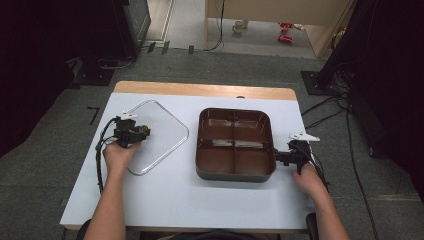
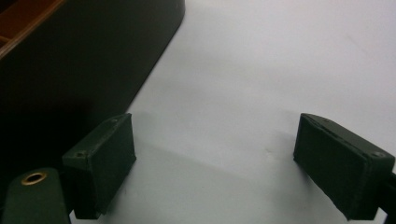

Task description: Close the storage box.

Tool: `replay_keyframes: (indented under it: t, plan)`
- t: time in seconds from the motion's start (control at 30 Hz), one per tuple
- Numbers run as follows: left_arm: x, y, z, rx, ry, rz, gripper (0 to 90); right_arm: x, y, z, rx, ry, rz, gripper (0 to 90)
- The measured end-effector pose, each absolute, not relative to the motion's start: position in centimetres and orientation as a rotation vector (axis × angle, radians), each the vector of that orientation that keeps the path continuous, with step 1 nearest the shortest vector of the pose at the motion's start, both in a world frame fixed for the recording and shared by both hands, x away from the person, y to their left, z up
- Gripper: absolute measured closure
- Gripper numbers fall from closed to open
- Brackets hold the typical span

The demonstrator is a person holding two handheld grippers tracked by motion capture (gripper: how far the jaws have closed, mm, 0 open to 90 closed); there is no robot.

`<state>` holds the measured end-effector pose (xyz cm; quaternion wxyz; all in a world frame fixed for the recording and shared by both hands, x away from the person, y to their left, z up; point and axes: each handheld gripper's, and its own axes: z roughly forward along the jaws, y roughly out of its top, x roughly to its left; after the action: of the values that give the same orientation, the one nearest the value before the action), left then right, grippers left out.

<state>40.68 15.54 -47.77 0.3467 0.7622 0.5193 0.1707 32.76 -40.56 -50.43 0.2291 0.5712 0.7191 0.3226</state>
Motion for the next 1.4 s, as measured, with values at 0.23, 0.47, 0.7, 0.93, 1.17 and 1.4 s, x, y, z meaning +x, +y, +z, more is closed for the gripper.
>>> replay_keyframes:
  t: [0.23, 0.47, 0.7, 0.93, 1.17, 1.4]
  plan:
    - [40.8, 15.6, -47.5, 2.001, 1.345, 0.429, 59.3, 32.8, -40.6, -50.4, 1.572, 1.98, 0.889, 12.1]
    - [40.4, 15.7, -46.4, 2.0, 1.32, 0.428, 59.3, 32.8, -40.6, -50.4, 1.573, 1.98, 0.889, 12.1]
    - [39.8, 16.0, -44.7, 2.001, 1.259, 0.427, 59.3, 32.8, -40.6, -50.4, 1.572, 1.98, 0.888, 12.1]
    - [39.4, 15.3, -43.0, 1.997, 1.2, 0.393, 59.4, 32.8, -40.6, -50.4, 1.573, 1.98, 0.888, 12.1]
    - [39.0, 15.0, -41.8, 1.988, 1.163, 0.386, 59.4, 32.8, -40.6, -50.4, 1.573, 1.98, 0.888, 12.1]
    - [38.0, 14.8, -39.8, 1.979, 1.108, 0.376, 59.4, 32.8, -40.6, -50.4, 1.573, 1.98, 0.888, 12.1]
